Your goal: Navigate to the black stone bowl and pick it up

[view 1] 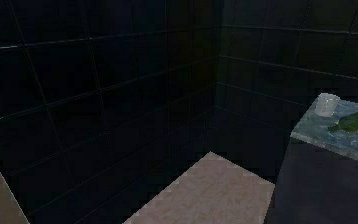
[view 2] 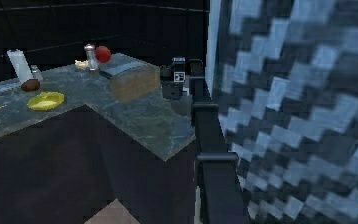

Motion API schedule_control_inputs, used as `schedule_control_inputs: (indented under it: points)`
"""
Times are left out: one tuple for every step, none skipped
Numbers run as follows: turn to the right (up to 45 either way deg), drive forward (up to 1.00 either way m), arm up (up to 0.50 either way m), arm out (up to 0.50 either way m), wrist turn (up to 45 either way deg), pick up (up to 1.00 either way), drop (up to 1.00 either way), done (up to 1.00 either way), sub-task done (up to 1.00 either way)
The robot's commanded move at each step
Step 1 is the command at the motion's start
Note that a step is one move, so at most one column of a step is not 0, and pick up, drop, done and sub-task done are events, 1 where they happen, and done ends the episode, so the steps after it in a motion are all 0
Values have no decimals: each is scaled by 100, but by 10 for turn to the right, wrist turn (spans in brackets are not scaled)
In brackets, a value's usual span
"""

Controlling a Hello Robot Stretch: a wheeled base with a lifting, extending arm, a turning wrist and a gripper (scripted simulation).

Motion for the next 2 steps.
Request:
schedule_control_inputs:
  points:
    - [0,0,6,0,0,0,0,0,0]
    - [0,0,0,0,0,0,0,100,0]
